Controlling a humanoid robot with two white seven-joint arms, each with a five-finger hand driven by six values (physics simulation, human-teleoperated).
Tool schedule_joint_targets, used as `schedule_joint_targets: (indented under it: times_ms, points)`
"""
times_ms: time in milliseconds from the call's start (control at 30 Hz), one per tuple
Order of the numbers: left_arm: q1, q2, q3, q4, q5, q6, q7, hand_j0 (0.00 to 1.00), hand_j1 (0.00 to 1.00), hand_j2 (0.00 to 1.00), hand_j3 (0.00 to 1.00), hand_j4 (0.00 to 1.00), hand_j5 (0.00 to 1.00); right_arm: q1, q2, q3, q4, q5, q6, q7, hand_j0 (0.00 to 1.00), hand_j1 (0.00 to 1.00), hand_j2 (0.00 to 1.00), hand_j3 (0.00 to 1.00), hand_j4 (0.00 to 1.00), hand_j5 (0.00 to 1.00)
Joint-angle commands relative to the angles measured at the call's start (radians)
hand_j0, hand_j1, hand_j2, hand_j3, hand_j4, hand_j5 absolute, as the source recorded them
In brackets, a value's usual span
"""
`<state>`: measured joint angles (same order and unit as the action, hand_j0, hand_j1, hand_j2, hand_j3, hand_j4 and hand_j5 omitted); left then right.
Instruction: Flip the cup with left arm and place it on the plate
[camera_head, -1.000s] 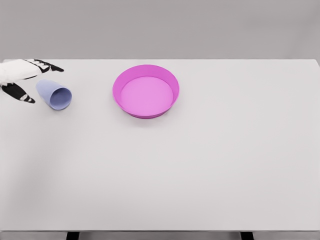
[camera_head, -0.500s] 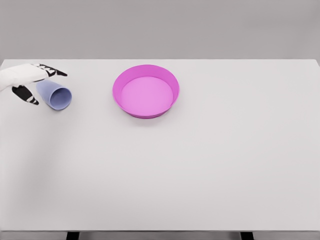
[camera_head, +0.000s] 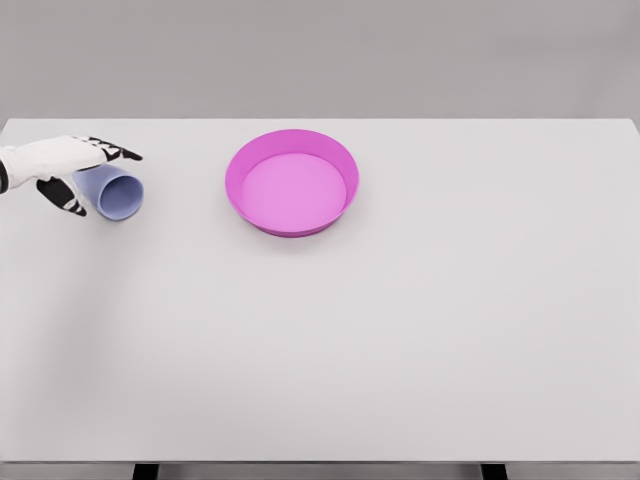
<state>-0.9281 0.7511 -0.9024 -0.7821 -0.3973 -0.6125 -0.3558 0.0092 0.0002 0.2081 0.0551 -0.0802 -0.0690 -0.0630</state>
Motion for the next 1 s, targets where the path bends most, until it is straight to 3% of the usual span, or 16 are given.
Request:
schedule_joint_targets:
  times_ms: [0, 333, 433, 600, 733, 767, 867, 967]
  points:
    - [0.0, -0.002, 0.002, 0.02, -0.005, 0.002, 0.001, 1.0, 1.0, 1.0, 1.0, 1.0, 1.0, 0.0, 0.0, -0.001, 0.0, -0.001, 0.0, 0.0, 1.0, 1.0, 1.0, 1.0, 1.0, 1.0]
    - [-0.006, -0.042, 0.002, 0.072, -0.011, 0.002, -0.002, 1.0, 1.0, 1.0, 1.0, 1.0, 1.0, 0.0, 0.0, -0.001, 0.0, 0.0, 0.0, 0.0, 1.0, 1.0, 1.0, 1.0, 1.0, 1.0]
    - [-0.005, -0.041, 0.0, 0.07, -0.015, 0.002, 0.0, 0.79, 0.79, 0.79, 0.79, 0.79, 0.79, 0.0, 0.0, 0.001, 0.0, 0.0, 0.0, 0.0, 1.0, 1.0, 1.0, 1.0, 1.0, 1.0]
    - [0.0, -0.042, 0.0, 0.067, -0.014, 0.002, 0.0, 0.69, 0.69, 0.69, 0.69, 0.69, 0.69, 0.0, 0.0, -0.001, 0.0, 0.0, 0.0, 0.0, 1.0, 1.0, 1.0, 1.0, 1.0, 1.0]
    - [0.002, -0.044, 0.005, 0.02, -0.002, 0.002, 0.008, 0.61, 0.61, 0.61, 0.61, 0.61, 0.61, 0.0, 0.0, 0.001, 0.0, 0.0, 0.0, 0.0, 1.0, 1.0, 1.0, 1.0, 1.0, 1.0]
    - [0.006, -0.042, 0.011, -0.025, 0.015, 0.002, 0.011, 0.6, 0.6, 0.6, 0.6, 0.6, 0.6, 0.0, 0.0, 0.001, 0.0, 0.0, 0.0, 0.0, 1.0, 1.0, 1.0, 1.0, 1.0, 1.0]
    - [0.012, -0.027, 0.002, -0.112, 0.175, 0.002, 0.014, 0.55, 0.55, 0.55, 0.55, 0.55, 0.55, 0.0, 0.0, 0.0, 0.0, 0.0, 0.0, 0.0, 1.0, 1.0, 1.0, 1.0, 1.0, 1.0]
    - [0.023, -0.024, 0.002, -0.152, 0.287, 0.002, 0.032, 0.53, 0.53, 0.53, 0.53, 0.53, 0.53, 0.0, 0.0, 0.0, 0.0, -0.001, 0.0, 0.0, 1.0, 1.0, 1.0, 1.0, 1.0, 1.0]
